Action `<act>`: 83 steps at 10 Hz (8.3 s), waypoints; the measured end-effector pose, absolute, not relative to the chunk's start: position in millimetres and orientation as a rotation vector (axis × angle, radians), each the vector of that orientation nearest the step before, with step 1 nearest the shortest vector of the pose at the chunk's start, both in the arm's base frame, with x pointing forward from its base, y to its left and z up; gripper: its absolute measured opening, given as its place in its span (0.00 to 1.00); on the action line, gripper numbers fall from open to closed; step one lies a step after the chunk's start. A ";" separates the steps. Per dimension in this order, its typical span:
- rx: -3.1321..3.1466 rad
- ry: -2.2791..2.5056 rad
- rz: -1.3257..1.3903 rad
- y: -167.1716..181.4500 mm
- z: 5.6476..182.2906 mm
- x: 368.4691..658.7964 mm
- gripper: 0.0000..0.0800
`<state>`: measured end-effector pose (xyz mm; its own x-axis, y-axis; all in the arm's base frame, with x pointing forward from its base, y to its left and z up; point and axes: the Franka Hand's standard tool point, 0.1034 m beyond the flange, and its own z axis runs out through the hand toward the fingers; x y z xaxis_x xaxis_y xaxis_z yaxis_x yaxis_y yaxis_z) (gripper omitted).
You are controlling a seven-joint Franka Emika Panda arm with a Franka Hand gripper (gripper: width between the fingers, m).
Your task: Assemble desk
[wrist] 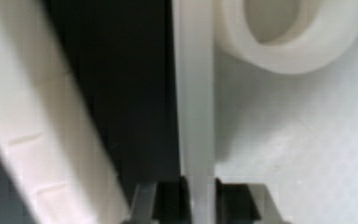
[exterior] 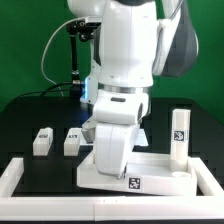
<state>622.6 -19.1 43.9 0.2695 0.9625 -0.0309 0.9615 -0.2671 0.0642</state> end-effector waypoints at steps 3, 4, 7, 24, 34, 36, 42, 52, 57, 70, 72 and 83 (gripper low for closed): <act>2.456 1.859 -0.014 -22.6 41.2 616.8 0.08; 2.457 1.857 -0.015 -22.9 40.9 616.7 0.08; 2.443 1.870 0.001 -17.3 41.3 624.0 0.08; 2.329 1.944 -0.064 -4.0 32.4 651.4 0.81; 2.651 1.499 -0.143 -51.3 103.1 651.3 0.81; 2.745 1.344 -0.129 -53.8 103.8 649.5 0.81; 3.101 0.424 -0.158 -127.4 120.8 599.6 0.81; 3.182 -0.859 -0.266 -157.3 98.3 548.0 0.81; 3.300 -0.932 -0.783 -169.9 85.7 482.2 0.81; 3.056 -1.067 -1.541 -144.3 50.4 434.1 0.81; 2.988 -1.109 -1.593 -136.7 38.8 427.6 0.81; 2.962 -1.092 -1.587 -121.9 17.9 418.8 0.81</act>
Offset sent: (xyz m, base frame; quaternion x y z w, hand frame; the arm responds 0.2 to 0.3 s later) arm 0.0000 0.0000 0.0000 0.0000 0.0000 0.0000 1.0000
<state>418.8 -121.9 17.9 0.4278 -0.3270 -0.8427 -0.6701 -0.7404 -0.0529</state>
